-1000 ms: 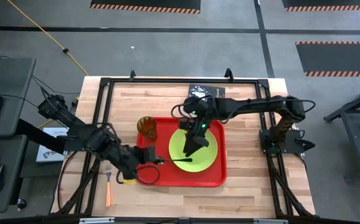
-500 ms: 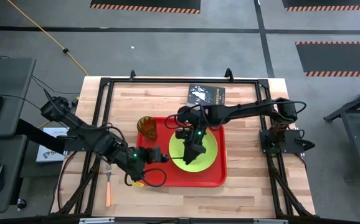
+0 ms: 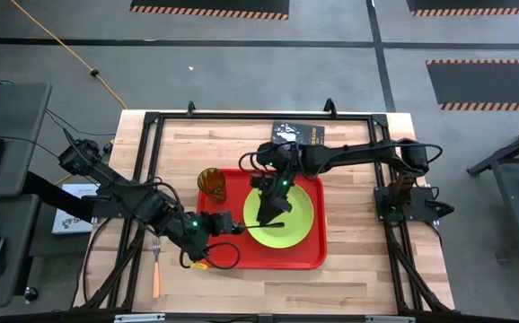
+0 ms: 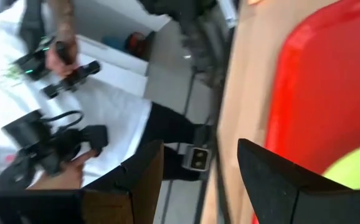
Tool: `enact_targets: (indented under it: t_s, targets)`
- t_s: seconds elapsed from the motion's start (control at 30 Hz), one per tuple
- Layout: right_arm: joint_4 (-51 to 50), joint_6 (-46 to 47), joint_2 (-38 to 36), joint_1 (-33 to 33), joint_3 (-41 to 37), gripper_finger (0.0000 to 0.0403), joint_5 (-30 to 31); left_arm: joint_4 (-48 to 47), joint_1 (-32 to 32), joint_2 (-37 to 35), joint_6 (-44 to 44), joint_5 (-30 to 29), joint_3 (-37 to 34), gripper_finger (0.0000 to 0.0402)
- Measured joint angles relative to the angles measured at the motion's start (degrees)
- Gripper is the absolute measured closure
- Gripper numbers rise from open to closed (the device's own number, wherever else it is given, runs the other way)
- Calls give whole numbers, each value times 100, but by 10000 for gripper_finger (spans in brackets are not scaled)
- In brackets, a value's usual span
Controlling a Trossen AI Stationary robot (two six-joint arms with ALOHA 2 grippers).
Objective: Pick and place plate/cup/fork/spoon on tray
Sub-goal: Put the black spoon on the red tray to the bottom of the green cup
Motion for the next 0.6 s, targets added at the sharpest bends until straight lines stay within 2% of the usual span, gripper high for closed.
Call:
enact_targets:
  t_s: [0.13, 0.4, 0.5, 0.6]
  targets:
    - [-193, -50, 0, 11, 0, 206, 418, -1, -4, 0, 2, -150, 0, 401]
    - [-290, -155, 0, 176, -2, 208, 133, -8, 115, -2, 0, -171, 0, 401]
    - [-316, -172, 0, 214, -2, 224, 154, -4, 191, -2, 4, -162, 2, 401]
    - [-316, -178, 0, 210, -2, 258, 159, -7, 205, -2, 4, -137, 2, 401]
